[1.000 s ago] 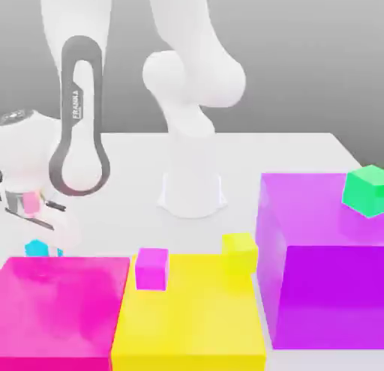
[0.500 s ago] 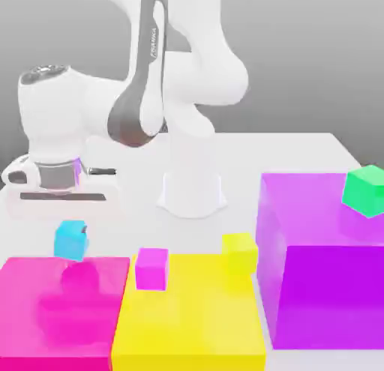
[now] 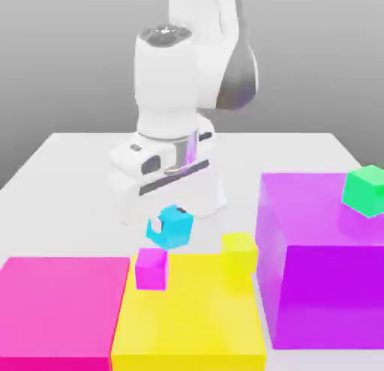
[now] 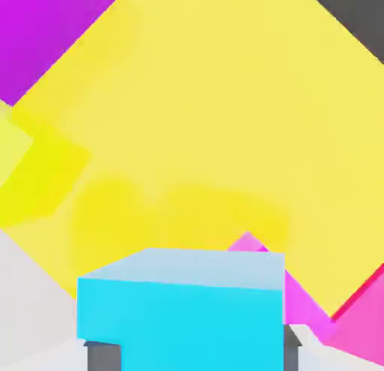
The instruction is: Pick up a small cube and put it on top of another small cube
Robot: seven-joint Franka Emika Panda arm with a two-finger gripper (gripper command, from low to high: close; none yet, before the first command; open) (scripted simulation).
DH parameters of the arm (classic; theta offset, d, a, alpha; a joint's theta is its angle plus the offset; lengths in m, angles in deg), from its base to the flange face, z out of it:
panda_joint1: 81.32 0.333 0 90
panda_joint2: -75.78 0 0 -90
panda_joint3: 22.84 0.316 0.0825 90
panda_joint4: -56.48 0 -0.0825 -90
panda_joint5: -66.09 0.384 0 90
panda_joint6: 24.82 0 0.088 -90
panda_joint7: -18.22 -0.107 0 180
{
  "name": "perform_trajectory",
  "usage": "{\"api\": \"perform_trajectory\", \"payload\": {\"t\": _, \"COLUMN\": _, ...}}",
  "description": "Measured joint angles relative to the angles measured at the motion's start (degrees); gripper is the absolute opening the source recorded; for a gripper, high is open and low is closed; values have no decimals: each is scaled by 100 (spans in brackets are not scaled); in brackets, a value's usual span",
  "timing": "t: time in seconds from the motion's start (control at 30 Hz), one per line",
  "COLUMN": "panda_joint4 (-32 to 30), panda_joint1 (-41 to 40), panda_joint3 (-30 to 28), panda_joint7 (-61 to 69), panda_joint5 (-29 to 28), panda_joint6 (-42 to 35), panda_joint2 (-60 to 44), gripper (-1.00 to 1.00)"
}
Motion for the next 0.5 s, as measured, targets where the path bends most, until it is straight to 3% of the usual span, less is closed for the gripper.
{"api": "perform_trajectory", "payload": {"t": 0.23, "panda_joint4": -138, "panda_joint1": 993, "panda_joint3": 330, "panda_joint7": 938, "panda_joint5": 233, "panda_joint6": -415, "panda_joint2": 551, "gripper": -100}}
{"api": "perform_trajectory", "payload": {"t": 0.4, "panda_joint4": -355, "panda_joint1": 1069, "panda_joint3": 398, "panda_joint7": 1015, "panda_joint5": 248, "panda_joint6": 619, "panda_joint2": -266, "gripper": -100}}
{"api": "perform_trajectory", "payload": {"t": 0.43, "panda_joint4": -391, "panda_joint1": 1063, "panda_joint3": 405, "panda_joint7": 1011, "panda_joint5": 241, "panda_joint6": 811, "panda_joint2": -422, "gripper": 100}}
{"api": "perform_trajectory", "payload": {"t": 0.5, "panda_joint4": -391, "panda_joint1": 1063, "panda_joint3": 405, "panda_joint7": 1011, "panda_joint5": 241, "panda_joint6": 811, "panda_joint2": -422, "gripper": 100}}
